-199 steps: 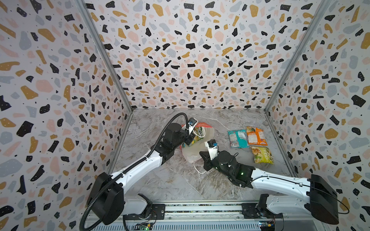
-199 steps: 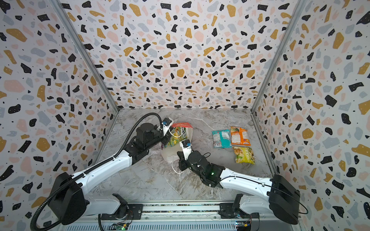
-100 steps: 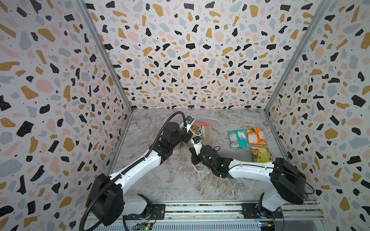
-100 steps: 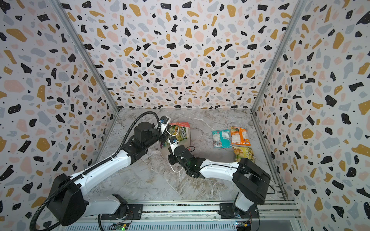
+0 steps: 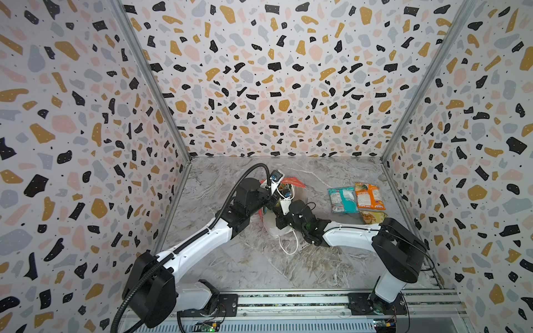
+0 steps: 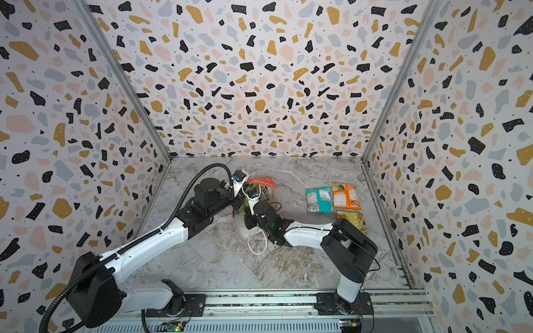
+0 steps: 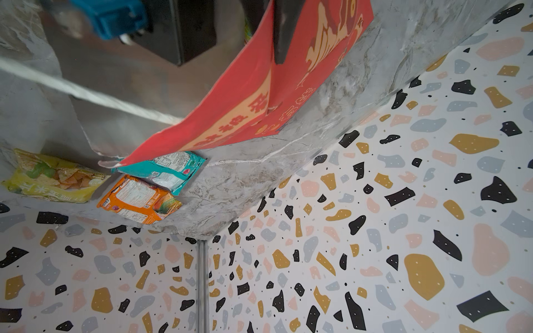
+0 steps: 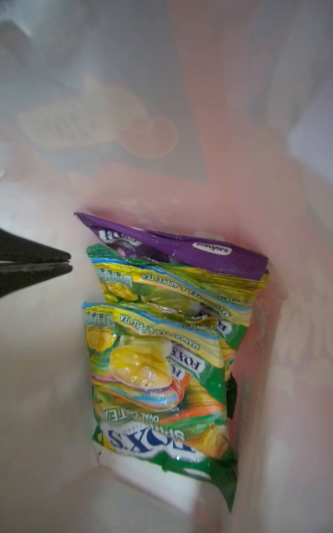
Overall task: Take the snacks out of the paper bag
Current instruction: Pick up the snack from the paper bag.
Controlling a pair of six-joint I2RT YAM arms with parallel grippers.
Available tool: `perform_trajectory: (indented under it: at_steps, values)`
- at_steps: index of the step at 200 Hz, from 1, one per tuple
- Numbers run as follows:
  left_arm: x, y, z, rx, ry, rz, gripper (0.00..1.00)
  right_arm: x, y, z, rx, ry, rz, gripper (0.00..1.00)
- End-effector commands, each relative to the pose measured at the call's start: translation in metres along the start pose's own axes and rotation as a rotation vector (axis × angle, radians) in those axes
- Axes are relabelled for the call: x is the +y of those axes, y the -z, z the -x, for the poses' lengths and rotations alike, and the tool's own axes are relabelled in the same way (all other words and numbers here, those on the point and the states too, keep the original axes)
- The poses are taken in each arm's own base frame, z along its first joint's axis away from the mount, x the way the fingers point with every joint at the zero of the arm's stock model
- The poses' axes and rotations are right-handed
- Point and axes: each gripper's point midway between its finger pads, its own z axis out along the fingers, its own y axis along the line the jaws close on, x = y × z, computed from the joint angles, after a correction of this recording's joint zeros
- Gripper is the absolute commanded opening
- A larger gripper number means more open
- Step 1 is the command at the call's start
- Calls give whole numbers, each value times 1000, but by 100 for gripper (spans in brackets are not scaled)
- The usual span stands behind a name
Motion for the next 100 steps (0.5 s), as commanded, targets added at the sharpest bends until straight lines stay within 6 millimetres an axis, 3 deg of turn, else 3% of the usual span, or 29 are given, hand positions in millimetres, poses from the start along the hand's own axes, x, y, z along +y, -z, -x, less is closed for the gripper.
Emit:
perform_trajectory:
  at_steps: [1,32,48,100]
  values:
    - [2,6,21,-82,-4,-1,0,9,-6,16,-39,-34,31,8]
    - [1,6,21,-81,-3,-2,0,4,-8,13,-51,-64,12,13]
    - [1,7,22,-83,-3,-2,0,-2,-17,12,-31,-65,-29,20]
    - [1,4,20,-76,-3,-6,0,-20,-38,9,13,-112,-108,27]
